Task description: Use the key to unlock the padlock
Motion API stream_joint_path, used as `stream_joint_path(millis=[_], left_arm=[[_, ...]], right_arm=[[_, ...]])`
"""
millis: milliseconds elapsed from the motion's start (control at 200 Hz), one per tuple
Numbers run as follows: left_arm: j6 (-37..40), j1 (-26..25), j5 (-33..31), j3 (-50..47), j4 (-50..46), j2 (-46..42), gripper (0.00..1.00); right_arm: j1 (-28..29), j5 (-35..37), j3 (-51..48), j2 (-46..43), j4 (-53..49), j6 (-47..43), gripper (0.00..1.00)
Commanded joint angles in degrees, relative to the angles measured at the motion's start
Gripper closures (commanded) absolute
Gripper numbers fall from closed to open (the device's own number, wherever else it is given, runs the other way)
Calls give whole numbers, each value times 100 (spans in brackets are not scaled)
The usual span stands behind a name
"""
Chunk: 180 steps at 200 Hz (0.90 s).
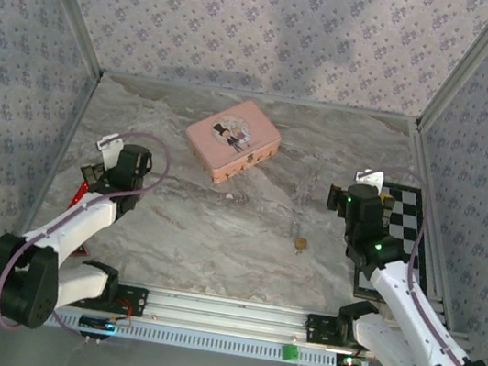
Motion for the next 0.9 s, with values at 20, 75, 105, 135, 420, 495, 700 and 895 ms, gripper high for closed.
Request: stream_joint_path(millis=[20,75,105,135,420,495,700,895], left_arm=[[924,118,-663,-552,1457,39,0],[1208,190,-493,-788,1977,62,0],[1294,260,-314,-888,2183,79,0],[1323,325,-73,-967,2340,94,0],[2141,465,1953,-1340,3793,553,0],[2329,479,2169,-1400,4209,735,0],[2857,483,3282,-968,4425,1493,0],[2480,855,3313,-819,4618,1935,0]], right_arm=[[-334,135,-355,103,696,-320,1],[-479,37,-588,123,1015,-325,1],[-544,13,-729,145,1213,-326,1],[-610,-14,-868,173,1417,-356,1],[-959,-444,-1315,887,2733,-527,1],[-993,-461,-1369,1182,3067,-595,1],[-1065,-857,-1436,1819,3876,-692,1],[-1180,-911,-1531,2000,4142,-734,1]])
